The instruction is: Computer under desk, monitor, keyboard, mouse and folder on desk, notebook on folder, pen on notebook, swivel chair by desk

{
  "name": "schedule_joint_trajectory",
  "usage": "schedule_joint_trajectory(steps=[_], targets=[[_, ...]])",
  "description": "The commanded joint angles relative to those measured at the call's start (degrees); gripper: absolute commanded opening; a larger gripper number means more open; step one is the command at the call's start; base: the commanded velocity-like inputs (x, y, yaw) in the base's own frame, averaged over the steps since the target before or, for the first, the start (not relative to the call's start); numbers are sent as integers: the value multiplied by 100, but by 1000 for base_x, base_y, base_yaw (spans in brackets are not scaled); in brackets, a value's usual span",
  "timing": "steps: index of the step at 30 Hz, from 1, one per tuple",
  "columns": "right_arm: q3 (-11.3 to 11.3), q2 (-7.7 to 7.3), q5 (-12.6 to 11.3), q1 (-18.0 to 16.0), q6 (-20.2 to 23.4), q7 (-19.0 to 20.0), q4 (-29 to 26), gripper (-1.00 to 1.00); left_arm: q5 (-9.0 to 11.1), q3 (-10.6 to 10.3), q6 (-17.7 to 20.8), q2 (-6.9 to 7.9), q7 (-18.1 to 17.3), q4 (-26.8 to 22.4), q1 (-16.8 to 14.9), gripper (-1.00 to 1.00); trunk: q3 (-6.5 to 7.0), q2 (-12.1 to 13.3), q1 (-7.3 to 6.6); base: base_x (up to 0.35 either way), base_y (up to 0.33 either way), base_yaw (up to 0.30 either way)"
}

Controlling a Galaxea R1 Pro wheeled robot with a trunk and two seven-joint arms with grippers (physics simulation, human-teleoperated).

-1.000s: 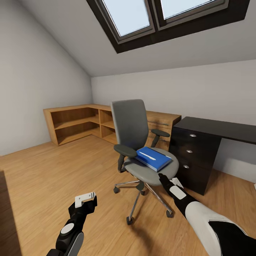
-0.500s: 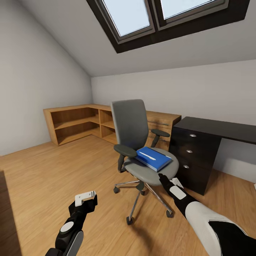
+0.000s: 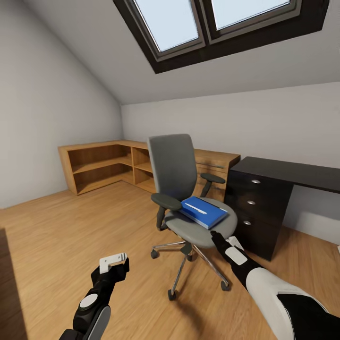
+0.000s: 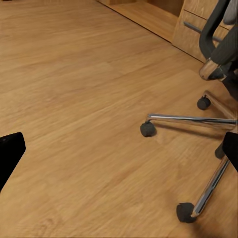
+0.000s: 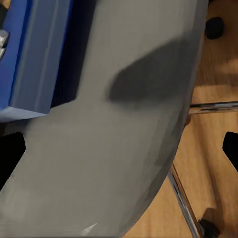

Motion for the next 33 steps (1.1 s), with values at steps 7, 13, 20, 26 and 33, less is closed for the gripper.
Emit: schedule_joint_trajectory(steps=[7,13,20,26,33], targets=[[-31,3,-16,-3,-10,2,0,100,46,-9,17,2,45,-8,-4,100,150,7,-19,0,0,0],[-31,3,-13,-3,-10,2,0,100,43,-9,17,2,45,-8,-4,100,264,170,-112,0,0,0],[-30,3,-15,-3,-10,2,-2,100,43,-9,17,2,45,5,-4,100,349,451,-266,0,0,0],[-32,5,-15,-3,-10,2,2,100,43,-9,17,2,45,9,-4,100,352,571,-332,0,0,0],[-32,11,-20,-3,-9,-4,8,100,43,-9,17,4,47,9,-4,100,290,571,-332,0,0,0]])
